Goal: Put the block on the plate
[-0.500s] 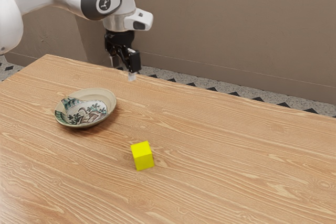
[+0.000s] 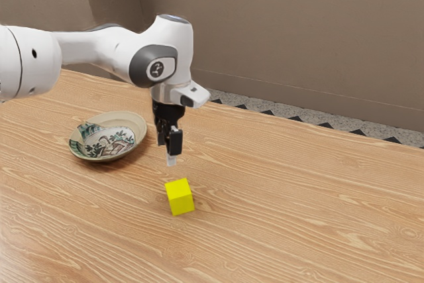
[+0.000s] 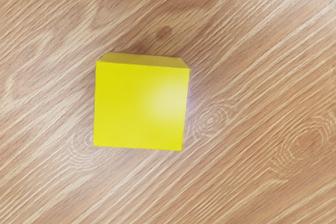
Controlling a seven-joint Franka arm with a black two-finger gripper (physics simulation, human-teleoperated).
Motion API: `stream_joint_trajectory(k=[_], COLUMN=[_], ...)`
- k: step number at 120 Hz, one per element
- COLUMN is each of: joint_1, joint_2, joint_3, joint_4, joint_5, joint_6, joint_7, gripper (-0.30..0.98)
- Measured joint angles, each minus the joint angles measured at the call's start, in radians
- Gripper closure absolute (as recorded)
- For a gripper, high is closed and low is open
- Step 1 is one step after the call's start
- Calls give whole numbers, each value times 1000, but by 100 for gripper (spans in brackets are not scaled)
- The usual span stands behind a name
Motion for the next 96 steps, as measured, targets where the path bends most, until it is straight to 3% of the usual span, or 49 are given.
stream_joint_trajectory(k=[32,96], joint_1=[5,21], joint_2=[68,214], joint_3=[3,44], joint_4=[-124,-122], joint_5=[-137,-154], joint_6=[160,344], joint_7=[54,118], gripper=[0,0])
